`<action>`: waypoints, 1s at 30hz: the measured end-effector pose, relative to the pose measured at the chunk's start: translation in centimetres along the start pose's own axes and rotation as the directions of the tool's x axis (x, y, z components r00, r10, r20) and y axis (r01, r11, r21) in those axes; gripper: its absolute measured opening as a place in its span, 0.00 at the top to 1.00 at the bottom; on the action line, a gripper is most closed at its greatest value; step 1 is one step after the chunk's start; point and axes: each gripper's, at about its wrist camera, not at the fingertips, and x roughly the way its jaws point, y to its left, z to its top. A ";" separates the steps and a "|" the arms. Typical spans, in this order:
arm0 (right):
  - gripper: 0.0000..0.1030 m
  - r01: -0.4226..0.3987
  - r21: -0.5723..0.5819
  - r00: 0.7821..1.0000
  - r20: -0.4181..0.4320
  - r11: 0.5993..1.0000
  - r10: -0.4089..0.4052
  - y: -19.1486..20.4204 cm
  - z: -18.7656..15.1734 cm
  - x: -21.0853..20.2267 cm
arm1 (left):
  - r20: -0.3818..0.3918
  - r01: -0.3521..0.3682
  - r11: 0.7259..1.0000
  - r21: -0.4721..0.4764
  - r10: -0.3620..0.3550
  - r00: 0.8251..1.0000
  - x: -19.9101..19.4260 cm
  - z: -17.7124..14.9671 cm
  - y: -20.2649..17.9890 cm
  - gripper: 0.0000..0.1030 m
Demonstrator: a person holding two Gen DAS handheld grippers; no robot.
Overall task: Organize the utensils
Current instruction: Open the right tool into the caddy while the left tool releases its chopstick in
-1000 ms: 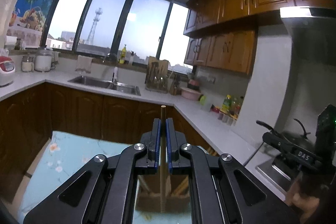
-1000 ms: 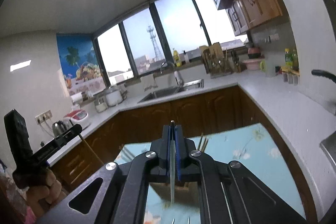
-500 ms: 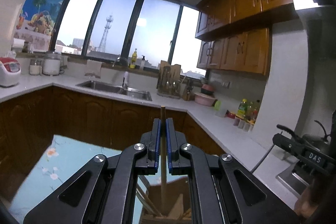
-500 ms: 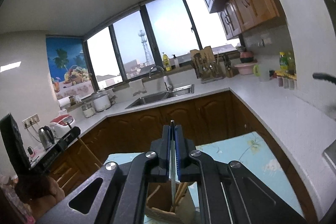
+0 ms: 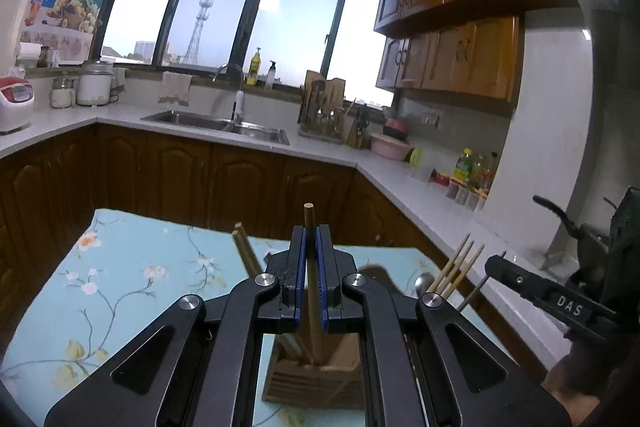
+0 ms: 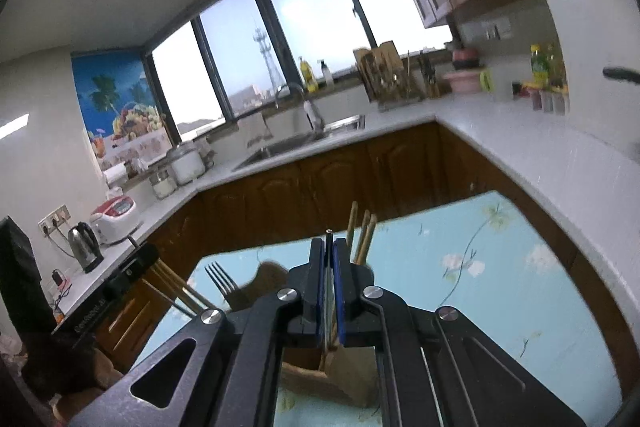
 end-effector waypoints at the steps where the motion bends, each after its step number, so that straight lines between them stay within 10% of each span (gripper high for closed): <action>1: 0.96 -0.004 0.003 1.000 0.001 1.000 0.004 0.0 -0.2 0.0 | -0.014 0.005 1.000 0.004 -0.005 1.000 0.2 -0.2 0.0 0.96; 18: 0.94 0.001 0.005 1.000 -0.010 1.000 -0.001 0.0 0.1 0.2 | -0.070 0.006 1.000 0.028 -0.004 0.998 0.7 -0.2 0.0 0.95; 24: 0.89 -0.001 0.032 1.000 -0.029 0.999 0.002 -0.7 -0.6 0.4 | -0.070 0.008 1.000 0.014 -0.007 0.998 -0.1 0.0 0.2 0.72; 28: 0.58 -0.007 0.050 1.000 -0.010 0.999 0.007 -0.9 -0.7 -0.6 | -0.051 0.012 1.000 -0.002 -0.012 0.999 -1.4 0.0 0.2 0.58; 30: 0.58 -0.008 0.051 1.000 0.005 0.999 0.007 -0.9 -0.8 -1.3 | -0.040 0.018 1.000 -0.012 -0.018 0.999 -2.3 -0.1 0.2 0.58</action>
